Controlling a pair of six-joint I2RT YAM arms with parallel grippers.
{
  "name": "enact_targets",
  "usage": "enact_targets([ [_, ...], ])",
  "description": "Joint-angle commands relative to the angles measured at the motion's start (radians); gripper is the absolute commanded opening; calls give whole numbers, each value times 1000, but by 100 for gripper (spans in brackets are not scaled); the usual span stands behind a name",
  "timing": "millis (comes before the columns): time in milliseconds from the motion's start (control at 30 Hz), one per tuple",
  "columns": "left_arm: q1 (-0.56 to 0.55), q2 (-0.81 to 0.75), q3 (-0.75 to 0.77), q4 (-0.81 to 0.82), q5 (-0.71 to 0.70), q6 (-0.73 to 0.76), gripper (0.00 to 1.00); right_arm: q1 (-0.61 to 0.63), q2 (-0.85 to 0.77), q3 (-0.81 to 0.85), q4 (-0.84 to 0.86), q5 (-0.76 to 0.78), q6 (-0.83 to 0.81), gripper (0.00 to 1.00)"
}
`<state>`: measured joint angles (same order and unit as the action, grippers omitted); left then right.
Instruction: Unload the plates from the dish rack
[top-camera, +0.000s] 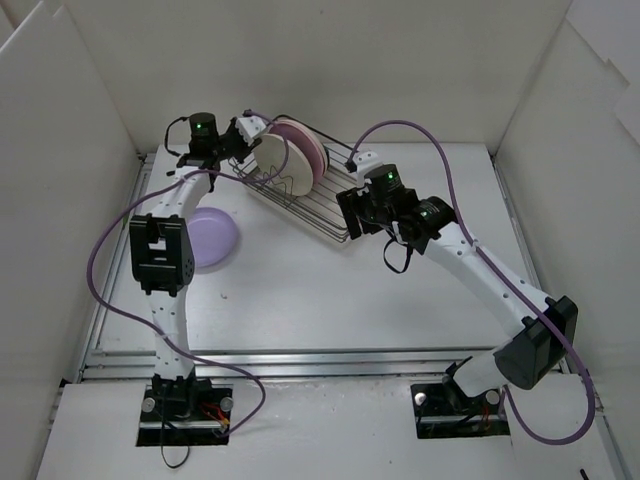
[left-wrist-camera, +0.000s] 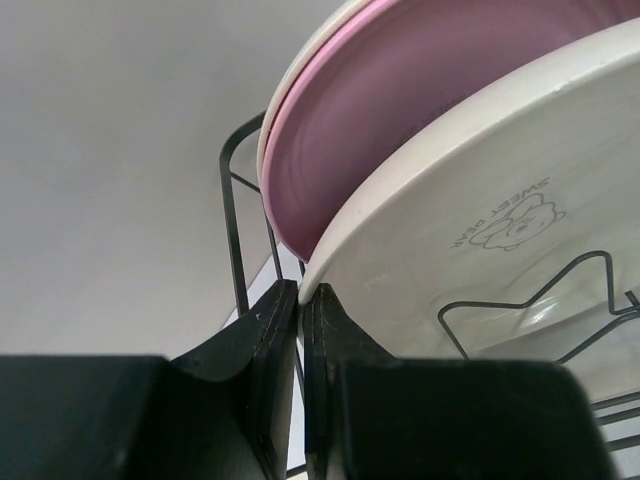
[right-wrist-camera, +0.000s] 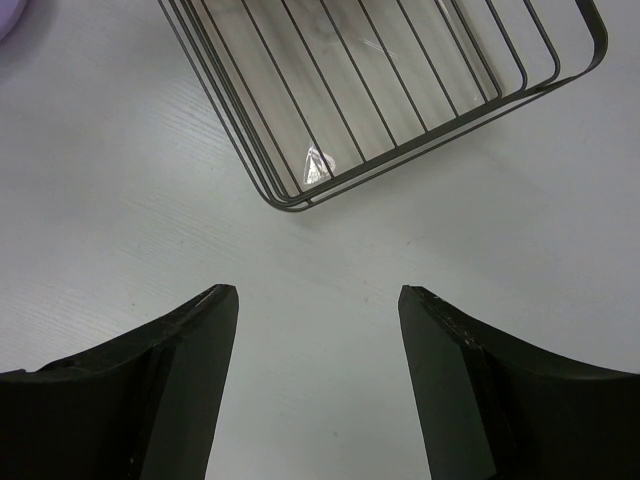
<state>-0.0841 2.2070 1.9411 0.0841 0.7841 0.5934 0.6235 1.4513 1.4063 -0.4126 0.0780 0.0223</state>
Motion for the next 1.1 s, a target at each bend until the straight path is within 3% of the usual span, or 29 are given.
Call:
enact_targets([
  [0, 6, -171, 19, 97, 52, -24, 0, 7, -17, 36, 28, 6, -9, 67],
  [200, 24, -246, 10, 100, 61, -89, 0, 10, -31, 11, 52, -4, -2, 67],
  [400, 46, -340, -53, -41, 86, -63, 0, 10, -40, 13, 63, -3, -13, 67],
  [600, 112, -438, 7, -326, -72, -161, 0, 13, -51, -12, 101, -23, -13, 67],
  [733, 148, -469, 93, -610, -343, -279, 0, 10, -43, -27, 138, -47, -4, 67],
  [900, 234, -484, 38, -849, -580, -446, 0, 16, -20, -21, 166, -95, 5, 66],
  [1067, 355, -390, 7, -979, -537, -523, 0, 19, 15, 11, 158, -138, -1, 65],
])
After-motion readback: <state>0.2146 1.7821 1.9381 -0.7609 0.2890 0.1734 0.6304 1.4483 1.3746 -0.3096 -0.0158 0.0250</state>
